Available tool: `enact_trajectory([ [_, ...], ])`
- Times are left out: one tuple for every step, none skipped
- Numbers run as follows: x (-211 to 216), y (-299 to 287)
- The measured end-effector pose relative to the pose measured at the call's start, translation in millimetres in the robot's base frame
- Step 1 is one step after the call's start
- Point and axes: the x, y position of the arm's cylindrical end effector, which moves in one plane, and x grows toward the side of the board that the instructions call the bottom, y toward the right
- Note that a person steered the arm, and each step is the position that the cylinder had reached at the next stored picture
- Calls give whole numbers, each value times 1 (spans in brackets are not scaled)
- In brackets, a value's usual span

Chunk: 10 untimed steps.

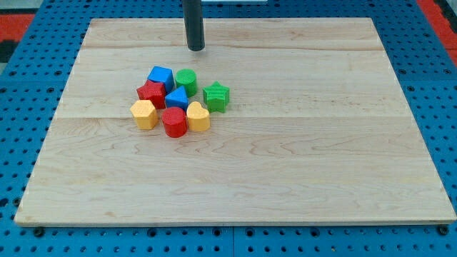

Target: Separate the yellow heart from the group of blocks

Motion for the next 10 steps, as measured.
enact_trajectory([
  [0,0],
  [0,0],
  [-1,21],
  [6,26],
  [6,35],
  [6,75],
  [37,100],
  [69,92],
  [98,49],
  [113,24],
])
